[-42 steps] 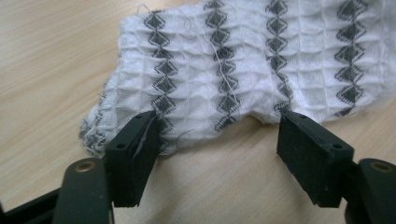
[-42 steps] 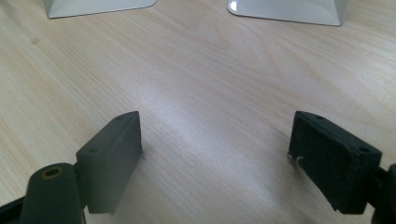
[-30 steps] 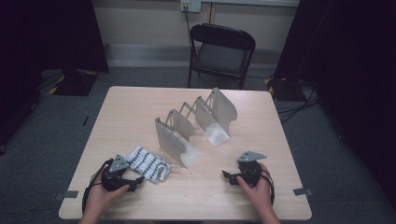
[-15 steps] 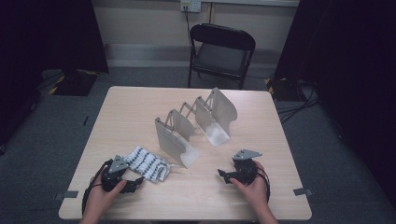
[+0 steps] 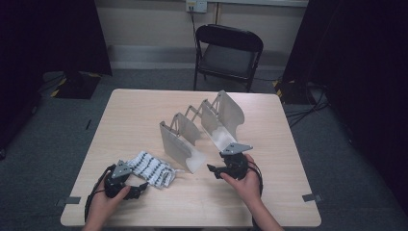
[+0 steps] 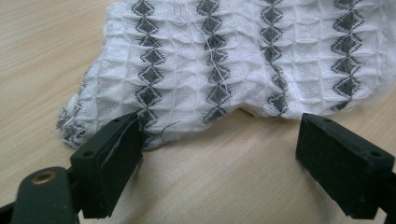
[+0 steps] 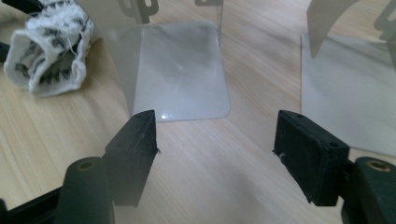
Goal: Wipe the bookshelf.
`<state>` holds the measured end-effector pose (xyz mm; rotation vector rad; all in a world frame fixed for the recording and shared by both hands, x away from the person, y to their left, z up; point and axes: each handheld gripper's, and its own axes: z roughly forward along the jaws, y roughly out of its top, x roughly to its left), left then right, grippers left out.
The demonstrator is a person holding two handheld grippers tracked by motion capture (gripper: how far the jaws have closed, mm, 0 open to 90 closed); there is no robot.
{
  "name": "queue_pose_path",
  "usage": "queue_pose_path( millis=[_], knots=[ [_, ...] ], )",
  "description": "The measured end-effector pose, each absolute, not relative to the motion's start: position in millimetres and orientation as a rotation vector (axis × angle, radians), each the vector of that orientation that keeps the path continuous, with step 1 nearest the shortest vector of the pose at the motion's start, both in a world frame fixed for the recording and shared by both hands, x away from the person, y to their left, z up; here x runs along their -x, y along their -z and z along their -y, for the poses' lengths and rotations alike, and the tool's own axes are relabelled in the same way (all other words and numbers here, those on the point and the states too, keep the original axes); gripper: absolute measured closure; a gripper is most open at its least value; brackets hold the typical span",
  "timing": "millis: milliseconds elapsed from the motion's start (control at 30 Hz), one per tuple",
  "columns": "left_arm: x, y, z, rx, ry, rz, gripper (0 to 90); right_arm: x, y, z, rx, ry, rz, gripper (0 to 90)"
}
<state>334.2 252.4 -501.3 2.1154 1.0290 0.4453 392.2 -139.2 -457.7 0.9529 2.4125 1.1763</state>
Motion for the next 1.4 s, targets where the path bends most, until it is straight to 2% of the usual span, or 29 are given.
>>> queue_pose_path(
  millis=[567,1400],
  knots=[
    [-334.2,501.3,-252.4,-2.116,-0.445,-1.028,13.6,-420.3,448.7,107.4,-0.927,-1.191,-2.461,40.1],
    [-334.2,501.3,-252.4,-2.116,-0.445,-1.029,13.6,-448.6,430.0,88.9,-0.955,-1.218,-2.418,48.7]
  ],
)
